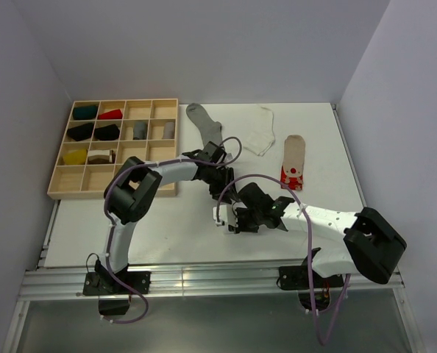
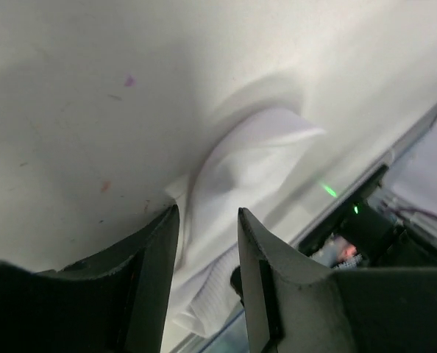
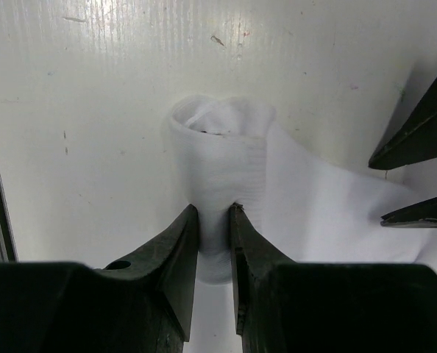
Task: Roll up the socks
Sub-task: Roll the sock at the center of the board.
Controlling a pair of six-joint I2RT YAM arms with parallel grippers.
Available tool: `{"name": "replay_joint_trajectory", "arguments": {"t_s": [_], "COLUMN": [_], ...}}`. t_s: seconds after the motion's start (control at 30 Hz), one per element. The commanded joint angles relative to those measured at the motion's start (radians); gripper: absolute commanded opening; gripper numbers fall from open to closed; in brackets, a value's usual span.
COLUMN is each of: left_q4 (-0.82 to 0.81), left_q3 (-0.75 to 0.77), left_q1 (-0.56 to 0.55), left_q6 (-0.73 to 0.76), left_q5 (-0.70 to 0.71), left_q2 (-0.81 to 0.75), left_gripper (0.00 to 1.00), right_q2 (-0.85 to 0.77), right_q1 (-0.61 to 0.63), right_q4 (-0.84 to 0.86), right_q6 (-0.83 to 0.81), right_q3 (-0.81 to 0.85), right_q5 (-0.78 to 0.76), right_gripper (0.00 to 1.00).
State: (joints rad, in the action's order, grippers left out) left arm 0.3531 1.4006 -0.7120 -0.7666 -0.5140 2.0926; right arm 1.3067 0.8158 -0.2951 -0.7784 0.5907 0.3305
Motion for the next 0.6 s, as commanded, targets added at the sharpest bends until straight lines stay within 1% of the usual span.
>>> {"name": "replay_joint_trajectory", "arguments": {"t_s": [0.0,0.23,0.33,0.43,0.47,0.53,0.57], "left_q4": [0.084,0.129,0.123,0.112,0.107,0.09,0.072], "left_q3": [0.046,0.083,0.086,0.086,0.083,0.071,0.063], "left_q1": [0.0,0.002,0.002,0.0,0.002,0.003,0.005], "left_q6": [0.107,0.202,0.208,0.196,0.184,0.171,0.153], "left_q5": [0.005,-0.027,-0.049,-0.052,-0.054,-0.063,-0.061], "left_q2": [0.053,0.104,0.118,0.124,0.126,0.124,0.122], "left_gripper": [0.45,0.44,0.39,0.28,0.2,0.12,0.05], "right_q2": [0.054,0.066,0.071,0.075,0.075,0.074,0.074], "right_q1": [0.006,0.006,0.006,0.005,0.006,0.005,0.005], "right_q4": [-0.075,-0.081,-0.084,-0.087,-0.085,-0.084,-0.084], "right_q6": [-0.002,-0.002,-0.002,-0.002,-0.001,-0.001,0.001], "right_q3": [-0.034,-0.025,-0.022,-0.017,-0.017,-0.017,-0.017], "right_q5": [-0.038,-0.033,-0.034,-0.034,-0.034,-0.034,-0.031], "right_gripper": [0.14,0.15,0.15,0.14,0.14,0.14,0.14]}}
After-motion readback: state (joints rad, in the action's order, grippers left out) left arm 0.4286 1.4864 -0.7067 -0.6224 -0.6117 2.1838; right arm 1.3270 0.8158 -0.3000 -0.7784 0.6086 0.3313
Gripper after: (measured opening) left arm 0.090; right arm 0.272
